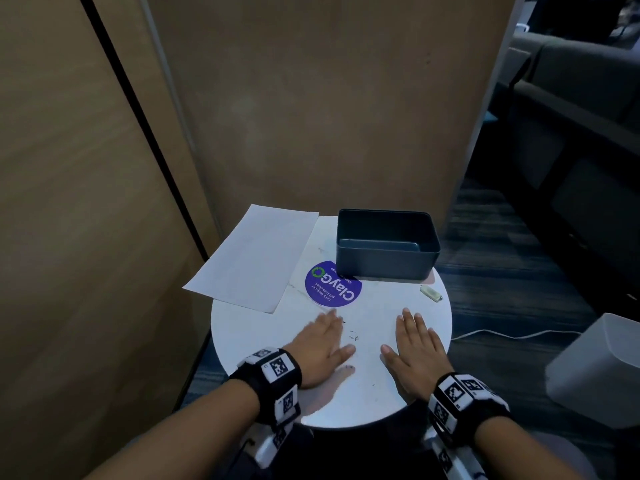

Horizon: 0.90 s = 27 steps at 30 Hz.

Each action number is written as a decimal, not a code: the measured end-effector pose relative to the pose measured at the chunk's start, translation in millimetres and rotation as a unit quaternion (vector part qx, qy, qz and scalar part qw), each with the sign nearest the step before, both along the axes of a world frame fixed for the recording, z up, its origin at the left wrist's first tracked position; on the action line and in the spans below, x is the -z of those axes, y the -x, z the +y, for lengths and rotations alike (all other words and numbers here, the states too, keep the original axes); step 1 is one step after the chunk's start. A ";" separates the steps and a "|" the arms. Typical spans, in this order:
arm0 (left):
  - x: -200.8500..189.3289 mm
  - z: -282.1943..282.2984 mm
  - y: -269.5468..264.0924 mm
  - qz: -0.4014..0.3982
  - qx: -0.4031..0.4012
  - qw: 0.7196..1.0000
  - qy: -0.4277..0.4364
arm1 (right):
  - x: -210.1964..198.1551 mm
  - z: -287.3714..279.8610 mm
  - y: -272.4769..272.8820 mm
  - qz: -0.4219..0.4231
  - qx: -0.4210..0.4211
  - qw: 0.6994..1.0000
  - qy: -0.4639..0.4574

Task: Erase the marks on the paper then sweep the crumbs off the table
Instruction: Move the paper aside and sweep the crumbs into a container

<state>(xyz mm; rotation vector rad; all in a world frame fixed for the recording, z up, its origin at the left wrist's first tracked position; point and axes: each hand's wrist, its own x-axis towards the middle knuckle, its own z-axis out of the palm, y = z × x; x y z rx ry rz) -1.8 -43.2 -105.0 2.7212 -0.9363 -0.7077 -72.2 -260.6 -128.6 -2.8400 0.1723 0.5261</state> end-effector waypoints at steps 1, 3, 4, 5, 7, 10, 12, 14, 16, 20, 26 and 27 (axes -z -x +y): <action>-4.7 2.0 -8.1 -0.039 -0.014 0.999 0.006 | 1.9 0.9 1.5 0.003 -0.002 1.000 0.001; -20.8 1.8 -27.5 -0.117 -0.067 0.990 0.041 | 5.5 2.2 3.7 0.000 -0.001 1.000 -0.001; -32.3 -2.1 -38.3 -0.153 -0.109 0.979 0.075 | 5.7 2.6 5.0 -0.006 0.001 1.000 -0.003; -46.4 -7.5 -51.0 -0.177 -0.160 0.964 0.116 | 5.3 2.9 5.1 -0.008 0.002 1.000 -0.004; -76.1 -21.7 -79.1 -0.182 -0.265 0.927 0.191 | 3.9 3.5 4.1 -0.012 0.002 1.000 -0.010; -104.9 -42.6 -123.9 -0.116 -0.365 0.897 0.221 | 1.2 0.5 1.6 -0.020 0.005 1.000 -0.018; -108.0 -55.1 -146.8 -0.088 -0.362 0.912 0.171 | 0.5 -1.4 2.9 -0.020 0.004 1.000 -0.019; -105.2 -68.1 -159.2 -0.075 -0.331 0.935 0.102 | 2.8 -3.7 3.9 -0.022 0.000 1.000 -0.020; -98.6 -79.1 -163.0 -0.072 -0.294 0.951 0.055 | 5.5 -5.6 2.5 -0.025 -0.002 0.999 -0.025; -84.0 -91.9 -155.4 -0.088 -0.268 0.959 0.041 | 9.0 -8.0 1.7 -0.033 -0.005 0.999 -0.023; -106.7 -82.9 -128.5 -0.092 -0.252 0.960 0.076 | 2.9 -15.9 -5.8 -0.043 0.005 0.999 -0.002; -113.7 -76.6 -120.7 -0.097 -0.248 0.961 0.079 | -0.2 -17.1 -4.7 -0.045 0.003 0.999 0.004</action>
